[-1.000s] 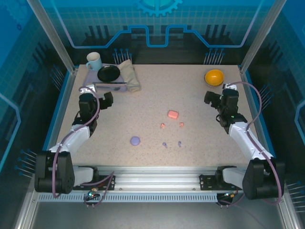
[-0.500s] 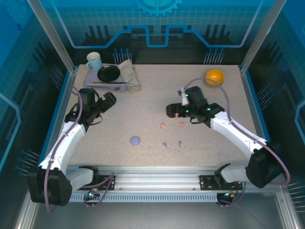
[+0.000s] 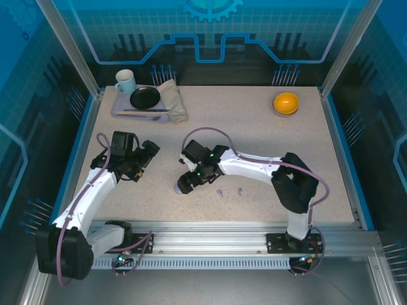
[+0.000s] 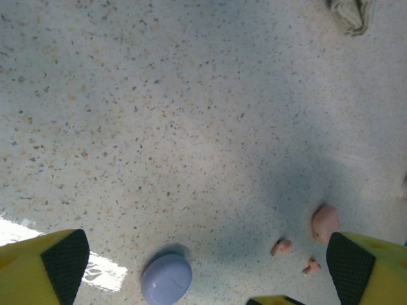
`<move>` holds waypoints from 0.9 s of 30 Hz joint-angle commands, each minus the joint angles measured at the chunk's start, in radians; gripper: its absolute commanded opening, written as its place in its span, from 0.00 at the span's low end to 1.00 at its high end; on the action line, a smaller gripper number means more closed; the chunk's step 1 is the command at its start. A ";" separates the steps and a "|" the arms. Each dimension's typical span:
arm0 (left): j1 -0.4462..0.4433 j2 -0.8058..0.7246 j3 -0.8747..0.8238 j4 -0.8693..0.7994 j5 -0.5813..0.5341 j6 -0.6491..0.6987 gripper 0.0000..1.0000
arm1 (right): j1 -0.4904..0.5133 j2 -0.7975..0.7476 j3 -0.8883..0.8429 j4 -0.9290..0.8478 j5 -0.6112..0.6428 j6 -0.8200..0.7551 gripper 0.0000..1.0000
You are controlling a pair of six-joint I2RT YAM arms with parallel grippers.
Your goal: Insert the wireless bluetooth earbuds into the charging case
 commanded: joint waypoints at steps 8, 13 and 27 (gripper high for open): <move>0.085 0.080 0.110 -0.042 0.046 0.040 0.99 | 0.022 0.177 0.177 -0.116 -0.090 -0.108 0.82; 0.127 0.100 0.130 -0.043 0.076 0.052 0.99 | 0.047 0.221 0.229 -0.165 -0.039 -0.152 0.81; 0.167 0.117 0.167 -0.047 0.116 0.060 0.99 | 0.076 0.313 0.344 -0.235 0.079 -0.203 0.79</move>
